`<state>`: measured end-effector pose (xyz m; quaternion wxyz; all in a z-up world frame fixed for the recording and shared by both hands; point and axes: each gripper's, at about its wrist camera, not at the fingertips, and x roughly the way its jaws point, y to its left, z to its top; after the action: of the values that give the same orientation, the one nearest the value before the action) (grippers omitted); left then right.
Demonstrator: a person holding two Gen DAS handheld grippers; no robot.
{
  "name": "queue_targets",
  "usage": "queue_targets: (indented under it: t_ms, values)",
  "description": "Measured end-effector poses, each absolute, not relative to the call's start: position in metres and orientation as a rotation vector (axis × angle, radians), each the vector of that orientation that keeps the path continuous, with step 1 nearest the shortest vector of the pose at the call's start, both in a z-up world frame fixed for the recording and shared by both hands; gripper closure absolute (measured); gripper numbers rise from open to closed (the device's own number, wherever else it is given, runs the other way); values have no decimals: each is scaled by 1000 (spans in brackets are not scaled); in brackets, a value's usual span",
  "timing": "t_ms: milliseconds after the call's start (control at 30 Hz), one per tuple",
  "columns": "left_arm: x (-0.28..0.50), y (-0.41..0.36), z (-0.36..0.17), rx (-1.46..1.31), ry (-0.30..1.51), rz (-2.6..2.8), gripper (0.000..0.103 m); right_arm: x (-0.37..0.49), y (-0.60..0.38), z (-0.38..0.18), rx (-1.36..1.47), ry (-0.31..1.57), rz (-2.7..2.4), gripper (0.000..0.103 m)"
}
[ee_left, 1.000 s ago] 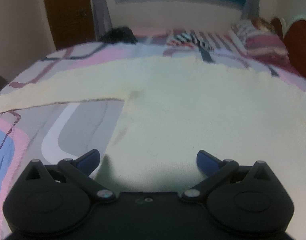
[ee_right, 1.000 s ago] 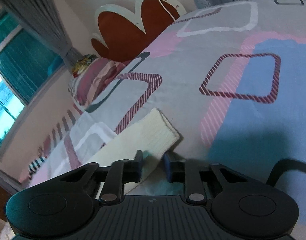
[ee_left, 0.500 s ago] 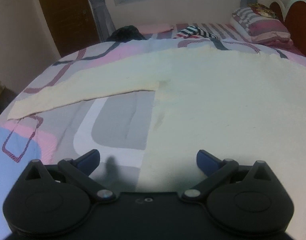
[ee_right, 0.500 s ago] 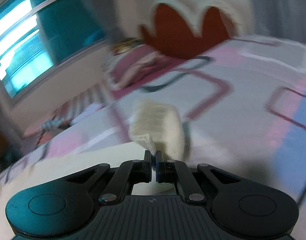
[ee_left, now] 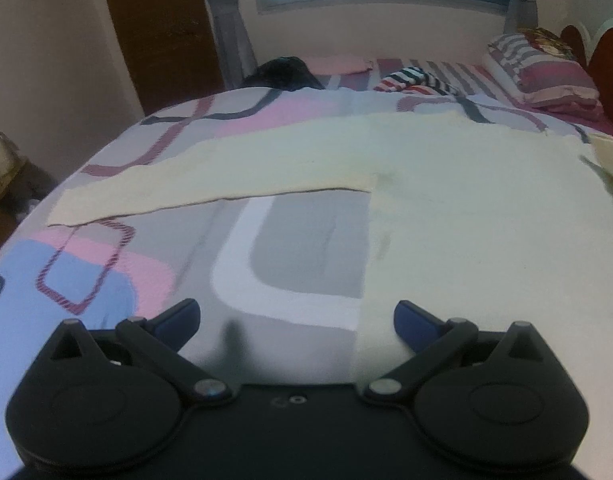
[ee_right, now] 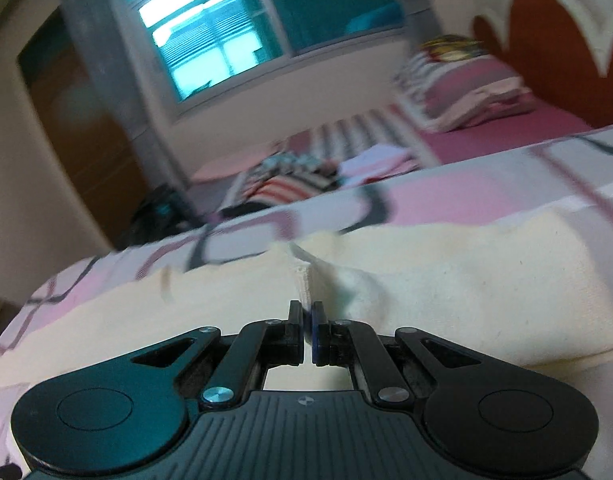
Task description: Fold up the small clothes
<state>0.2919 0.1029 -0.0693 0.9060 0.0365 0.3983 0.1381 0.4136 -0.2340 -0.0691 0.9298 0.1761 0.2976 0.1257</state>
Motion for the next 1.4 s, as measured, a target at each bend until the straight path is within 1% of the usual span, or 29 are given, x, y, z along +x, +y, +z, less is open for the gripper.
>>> queue_targets:
  t_ms: [367, 400, 433, 467, 500, 533, 633, 667, 700, 733, 767, 800, 833, 900, 967, 1033, 1100, 1133, 1200, 1233, 1267, 1333, 1400]
  values:
    - [280, 127, -64, 34, 811, 309, 1, 433, -131, -104, 259, 665, 416, 99]
    - [281, 126, -63, 26, 806, 301, 1, 433, -123, -107, 228, 660, 424, 94]
    - [282, 124, -62, 18, 800, 290, 1, 426, -123, -108, 201, 650, 430, 76]
    - [285, 120, -61, 13, 793, 280, 1, 423, -120, -106, 175, 635, 440, 55]
    - [288, 115, -60, 12, 784, 275, 1, 417, -121, -103, 161, 608, 428, 52]
    - [293, 109, -59, 1, 778, 246, 2, 407, -123, -101, 150, 579, 416, 52]
    - [315, 89, -60, -74, 779, 134, 24, 405, -146, -97, 174, 574, 338, 54]
    - [323, 82, -61, -92, 784, 103, 27, 403, -161, -96, 215, 578, 305, 61]
    - [334, 71, -63, -111, 786, 66, 28, 403, -177, -97, 254, 582, 271, 66]
    - [344, 62, -65, -137, 787, 31, 28, 401, -194, -97, 294, 588, 239, 74]
    - [355, 52, -68, -169, 793, -5, 33, 399, -213, -98, 328, 597, 203, 80]
    - [366, 44, -72, -200, 799, -41, 37, 398, -229, -100, 350, 598, 165, 83]
    - [377, 36, -75, -240, 807, -80, 44, 395, -243, -99, 356, 592, 134, 84]
    - [400, 22, -84, -300, 825, -124, 45, 394, -268, -102, 368, 588, 88, 84]
    - [419, 9, -90, -327, 822, -144, 49, 394, -289, -103, 378, 590, 51, 84]
    - [438, -3, -97, -317, 841, -132, 52, 393, -308, -103, 390, 590, 17, 84]
    - [452, -14, -97, -306, 836, -150, 52, 393, -326, -106, 403, 593, -31, 84]
    - [458, -18, -98, -302, 836, -158, 54, 383, -335, -104, 405, 594, -59, 84]
    - [467, -28, -100, -299, 840, -171, 62, 385, -350, -107, 435, 605, -106, 84]
    - [470, -30, -101, -298, 842, -169, 71, 377, -361, -106, 454, 606, -120, 84]
    - [473, -33, -103, -298, 846, -167, 84, 369, -370, -106, 464, 605, -133, 84]
    - [475, -33, -105, -311, 837, -164, 98, 369, -379, -105, 474, 606, -159, 84]
    - [473, -30, -104, -322, 811, -162, 99, 372, -383, -106, 486, 609, -167, 84]
